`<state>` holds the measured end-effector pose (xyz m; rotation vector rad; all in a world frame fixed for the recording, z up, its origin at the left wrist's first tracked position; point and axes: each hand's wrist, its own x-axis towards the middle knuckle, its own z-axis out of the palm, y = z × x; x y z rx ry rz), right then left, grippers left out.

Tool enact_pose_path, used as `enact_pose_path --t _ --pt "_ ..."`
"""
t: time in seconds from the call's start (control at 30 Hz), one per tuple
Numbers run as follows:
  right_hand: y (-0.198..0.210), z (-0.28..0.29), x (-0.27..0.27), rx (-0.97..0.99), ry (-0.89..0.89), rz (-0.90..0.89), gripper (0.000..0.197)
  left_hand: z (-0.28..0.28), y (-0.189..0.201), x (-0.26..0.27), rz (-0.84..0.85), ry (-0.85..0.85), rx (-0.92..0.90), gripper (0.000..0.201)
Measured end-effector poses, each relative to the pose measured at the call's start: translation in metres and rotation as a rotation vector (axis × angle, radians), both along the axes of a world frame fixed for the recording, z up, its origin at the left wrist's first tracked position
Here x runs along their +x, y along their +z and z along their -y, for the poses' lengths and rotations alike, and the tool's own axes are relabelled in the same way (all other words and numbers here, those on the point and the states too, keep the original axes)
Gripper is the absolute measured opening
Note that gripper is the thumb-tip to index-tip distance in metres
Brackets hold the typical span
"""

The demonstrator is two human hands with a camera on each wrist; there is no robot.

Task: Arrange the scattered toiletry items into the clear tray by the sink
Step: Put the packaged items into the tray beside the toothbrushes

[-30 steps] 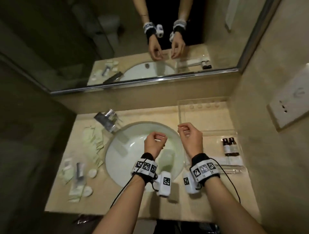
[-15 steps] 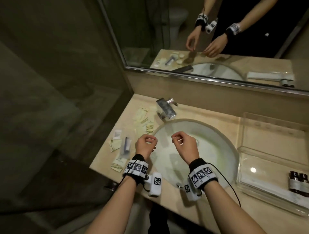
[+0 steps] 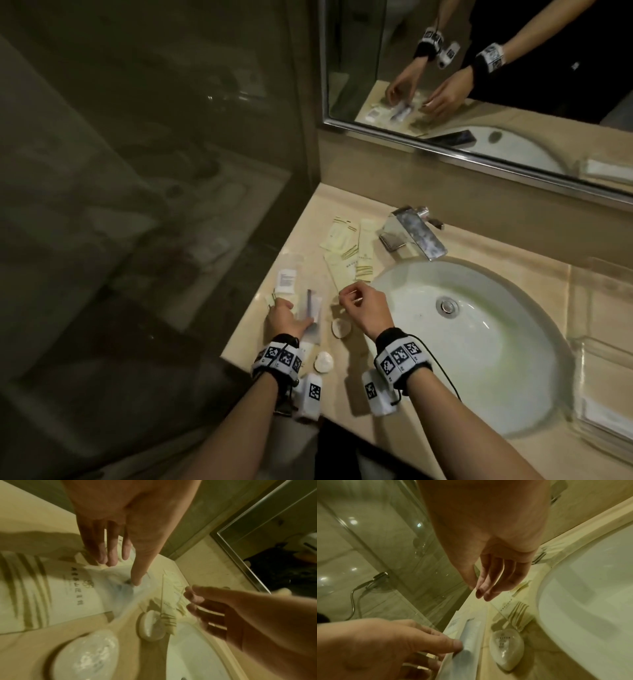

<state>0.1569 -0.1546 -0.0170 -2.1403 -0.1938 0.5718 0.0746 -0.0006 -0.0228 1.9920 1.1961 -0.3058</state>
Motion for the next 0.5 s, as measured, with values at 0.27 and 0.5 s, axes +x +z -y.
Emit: enact_pose_path --t 0.27,0.5 --pt "-0.005 -0.025 0.000 -0.103 0.039 -0.023 0.009 -0.006 -0.002 0.008 0.052 0.018 -0.038 0.031" --pt "-0.001 -0.033 0.009 0.012 -0.076 -0.143 0.021 -0.029 0.023 0.021 0.290 0.159 -0.246 0.032"
